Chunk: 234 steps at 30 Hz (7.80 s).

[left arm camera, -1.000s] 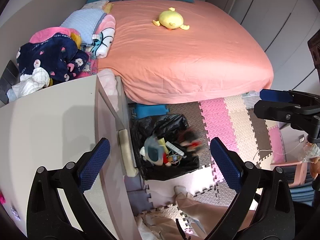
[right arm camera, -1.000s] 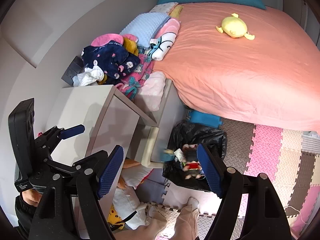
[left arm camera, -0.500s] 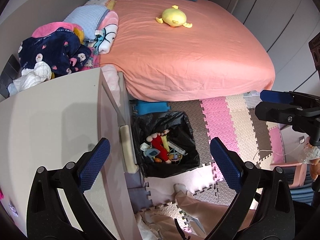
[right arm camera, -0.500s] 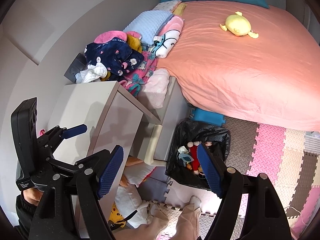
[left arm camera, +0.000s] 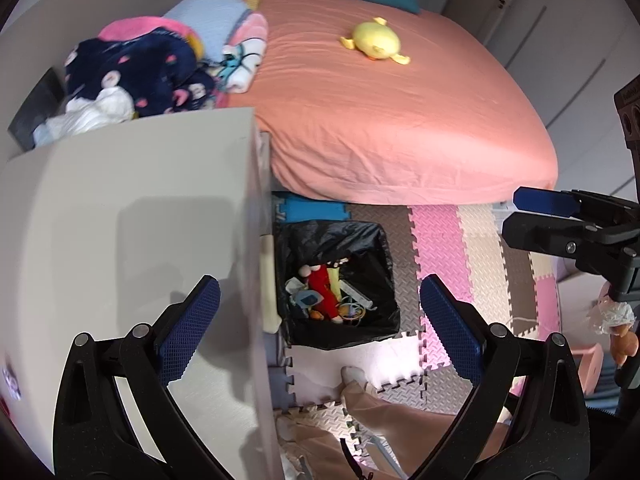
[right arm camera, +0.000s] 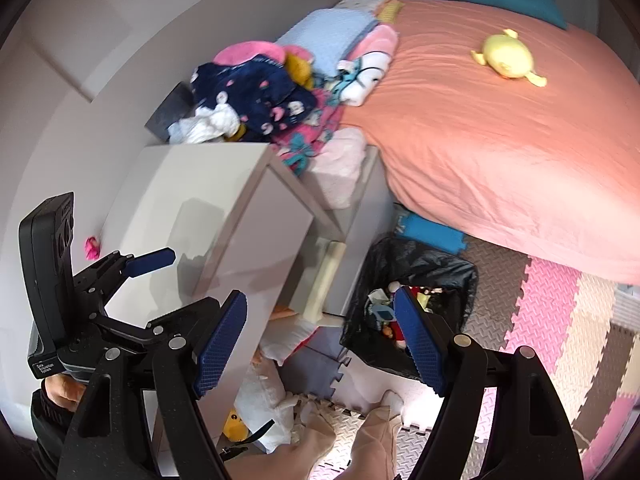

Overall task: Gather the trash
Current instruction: 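Move both open tools back over the desk toward the heart and pink figure, then grasp the red heart with the left tool while the right tool grasps the pink figure, then lift the red heart and pink figure and carry both over the trash bin, then open the left tool over the bin while the right tool releases the pink figure, then move both open tools back over the desk toward the lilac flower clip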

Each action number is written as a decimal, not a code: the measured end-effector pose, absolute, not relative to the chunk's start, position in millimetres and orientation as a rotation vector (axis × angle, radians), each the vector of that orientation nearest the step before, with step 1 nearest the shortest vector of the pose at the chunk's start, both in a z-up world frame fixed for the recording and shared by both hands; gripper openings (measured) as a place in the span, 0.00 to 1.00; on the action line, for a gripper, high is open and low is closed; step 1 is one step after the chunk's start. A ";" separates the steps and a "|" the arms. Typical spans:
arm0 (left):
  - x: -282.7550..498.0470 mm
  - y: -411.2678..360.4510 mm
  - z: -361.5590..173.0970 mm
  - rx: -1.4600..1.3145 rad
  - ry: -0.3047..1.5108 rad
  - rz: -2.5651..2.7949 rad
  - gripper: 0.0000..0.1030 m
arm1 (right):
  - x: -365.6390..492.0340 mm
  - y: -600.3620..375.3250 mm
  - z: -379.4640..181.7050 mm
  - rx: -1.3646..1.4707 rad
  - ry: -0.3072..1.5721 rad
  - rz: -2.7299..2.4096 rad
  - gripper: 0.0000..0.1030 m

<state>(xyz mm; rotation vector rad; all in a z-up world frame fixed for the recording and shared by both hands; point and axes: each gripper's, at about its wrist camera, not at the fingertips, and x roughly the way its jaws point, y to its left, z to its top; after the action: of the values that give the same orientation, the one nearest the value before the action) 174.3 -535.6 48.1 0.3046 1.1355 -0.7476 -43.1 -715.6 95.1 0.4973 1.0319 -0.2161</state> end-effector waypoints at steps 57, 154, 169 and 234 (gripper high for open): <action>157.5 -149.5 49.3 -0.158 1.143 -0.089 0.94 | 169.5 -371.8 68.5 0.089 1.231 0.417 0.74; 219.5 -277.1 87.5 -0.011 1.035 -0.261 0.45 | 174.4 -453.3 104.8 0.077 1.106 0.269 0.41; 202.6 -434.4 81.6 0.153 1.043 -0.538 0.46 | 85.8 -595.5 122.0 0.243 1.050 0.031 0.41; 166.3 -525.4 58.7 0.311 1.094 -0.693 0.94 | -14.3 -692.1 110.2 0.421 1.038 -0.245 0.81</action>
<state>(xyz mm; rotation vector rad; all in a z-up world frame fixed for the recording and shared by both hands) 166.3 -525.4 58.7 0.3115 1.0942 -0.6934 -14.3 -692.1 110.2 0.4206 1.0383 -0.2454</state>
